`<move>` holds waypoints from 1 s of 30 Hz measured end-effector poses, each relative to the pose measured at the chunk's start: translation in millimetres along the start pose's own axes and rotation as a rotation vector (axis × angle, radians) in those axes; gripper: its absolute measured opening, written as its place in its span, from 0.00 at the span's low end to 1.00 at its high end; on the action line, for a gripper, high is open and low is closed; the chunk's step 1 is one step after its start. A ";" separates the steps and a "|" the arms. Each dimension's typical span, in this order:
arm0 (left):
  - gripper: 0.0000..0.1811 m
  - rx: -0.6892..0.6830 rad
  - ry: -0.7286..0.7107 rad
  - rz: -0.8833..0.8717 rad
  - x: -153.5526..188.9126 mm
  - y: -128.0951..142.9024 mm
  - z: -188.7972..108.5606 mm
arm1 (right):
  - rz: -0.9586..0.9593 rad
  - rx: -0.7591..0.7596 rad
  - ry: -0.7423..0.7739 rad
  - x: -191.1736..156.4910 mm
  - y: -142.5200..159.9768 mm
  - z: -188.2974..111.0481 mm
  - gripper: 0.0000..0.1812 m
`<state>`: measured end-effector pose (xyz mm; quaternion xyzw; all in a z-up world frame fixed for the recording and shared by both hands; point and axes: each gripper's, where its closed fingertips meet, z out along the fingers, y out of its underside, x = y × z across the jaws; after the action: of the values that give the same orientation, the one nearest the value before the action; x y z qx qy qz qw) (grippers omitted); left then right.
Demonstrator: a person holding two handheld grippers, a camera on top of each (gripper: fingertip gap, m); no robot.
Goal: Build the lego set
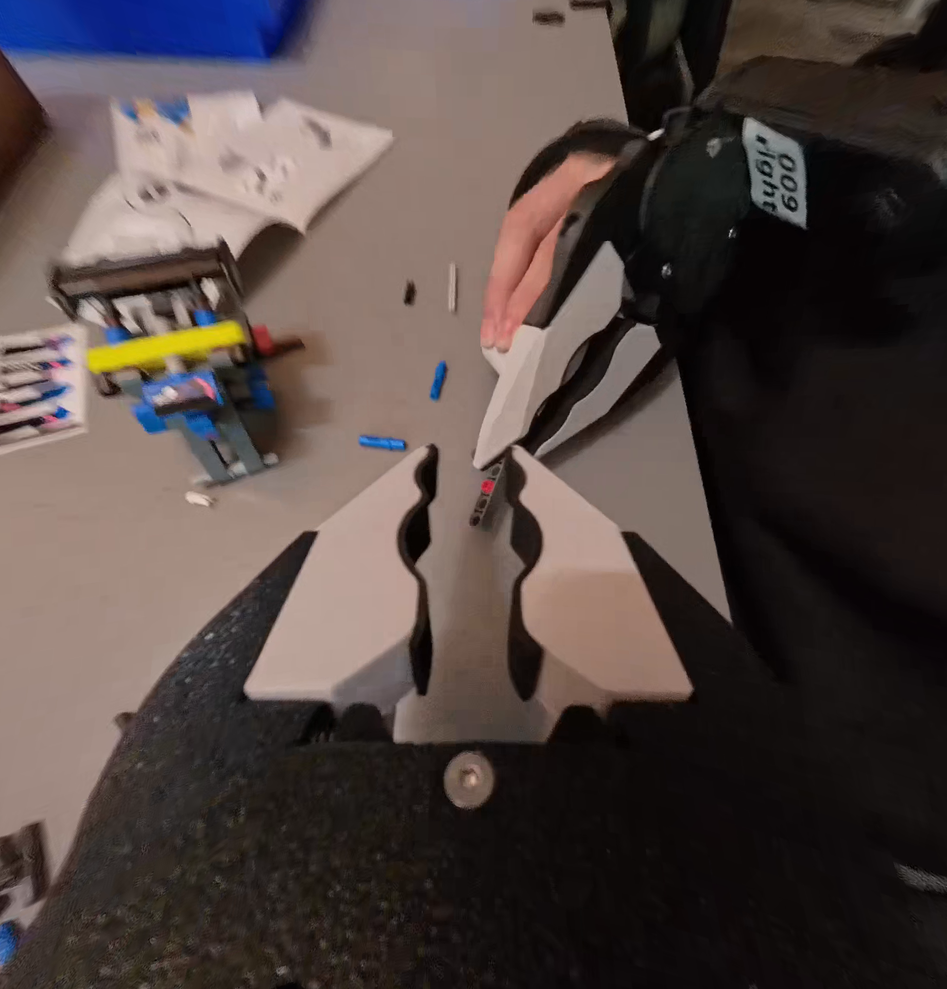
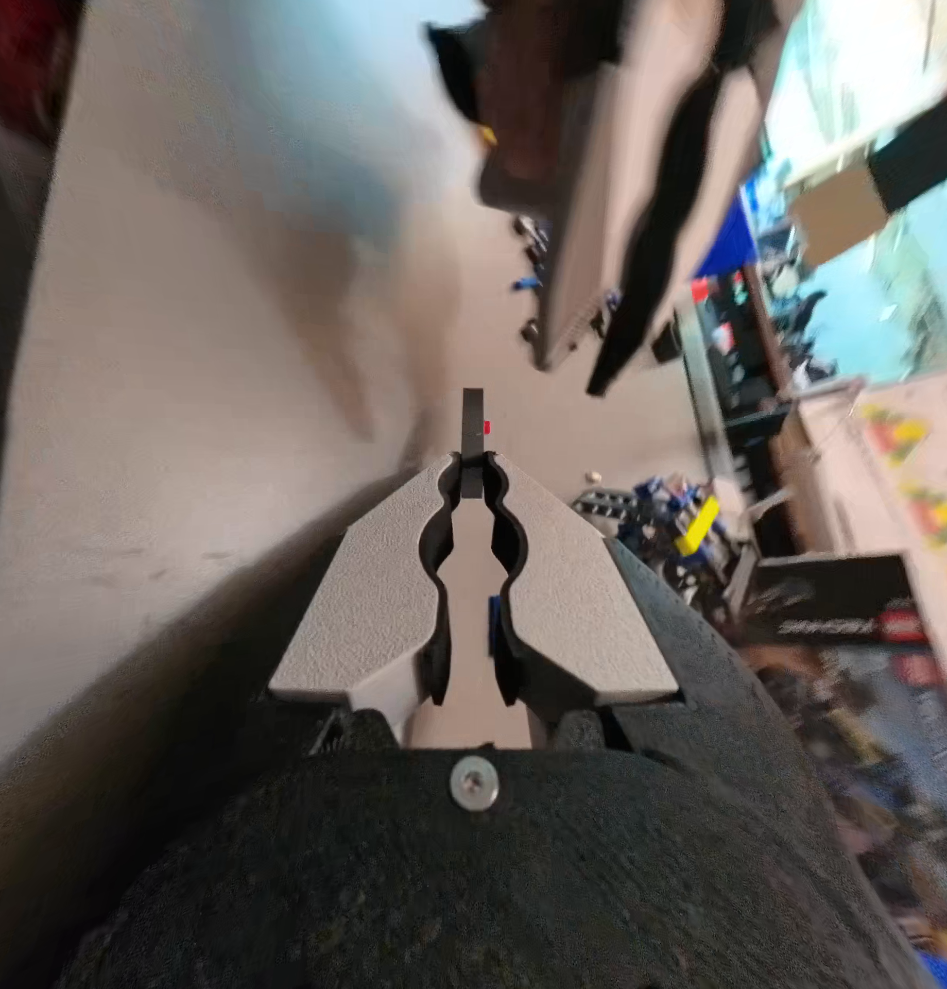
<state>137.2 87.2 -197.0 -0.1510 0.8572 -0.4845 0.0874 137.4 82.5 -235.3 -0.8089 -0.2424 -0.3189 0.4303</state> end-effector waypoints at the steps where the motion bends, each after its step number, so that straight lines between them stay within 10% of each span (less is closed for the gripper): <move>1: 0.16 0.017 -0.063 0.049 -1.3 -3.0 -0.6 | 0.127 -0.006 -0.034 3.6 2.9 -1.1 0.04; 7: 0.22 0.004 -0.318 -0.041 -9.1 14.0 13.4 | 0.970 -0.037 -0.414 -6.0 -3.1 -10.0 0.04; 30: 0.21 -0.129 -0.343 0.008 -4.5 33.5 26.6 | 0.947 -0.120 -0.365 -17.1 4.8 -6.6 0.04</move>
<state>143.4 83.6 -239.4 -0.2332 0.8597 -0.3953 0.2242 127.0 72.4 -247.5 -0.8959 0.0983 0.0441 0.4310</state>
